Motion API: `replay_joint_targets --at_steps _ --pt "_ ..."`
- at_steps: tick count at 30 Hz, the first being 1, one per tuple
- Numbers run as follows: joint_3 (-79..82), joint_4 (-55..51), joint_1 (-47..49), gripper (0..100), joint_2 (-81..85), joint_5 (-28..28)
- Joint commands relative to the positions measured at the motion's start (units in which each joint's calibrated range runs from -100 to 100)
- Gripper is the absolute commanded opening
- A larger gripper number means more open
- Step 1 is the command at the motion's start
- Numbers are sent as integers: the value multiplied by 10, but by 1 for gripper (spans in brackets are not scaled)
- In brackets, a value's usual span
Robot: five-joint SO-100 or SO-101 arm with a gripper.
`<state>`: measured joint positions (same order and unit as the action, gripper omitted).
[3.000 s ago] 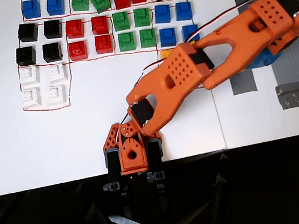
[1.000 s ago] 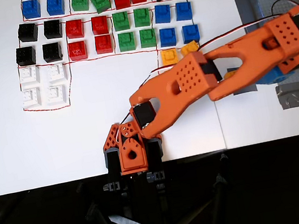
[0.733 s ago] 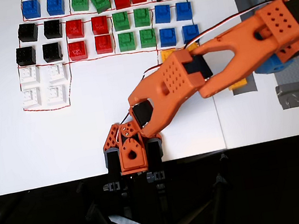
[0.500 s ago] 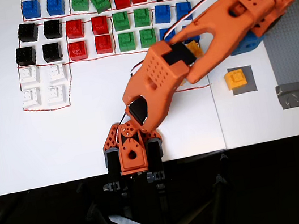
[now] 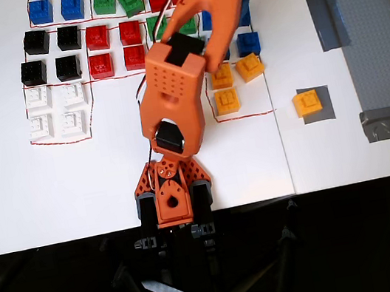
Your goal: Grab the block and put it in the grey marker
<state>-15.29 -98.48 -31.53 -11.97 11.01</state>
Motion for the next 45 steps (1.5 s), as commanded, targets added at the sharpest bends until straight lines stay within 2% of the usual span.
replay_joint_targets --at_steps 1,12,16,23,45 --pt "-2 -5 43 0 114 -49" --pt "48 -5 245 0 180 -120" --pt "63 -6 287 0 192 -134" --pt "87 -2 319 0 216 -145" --pt "79 -5 325 0 203 -146"
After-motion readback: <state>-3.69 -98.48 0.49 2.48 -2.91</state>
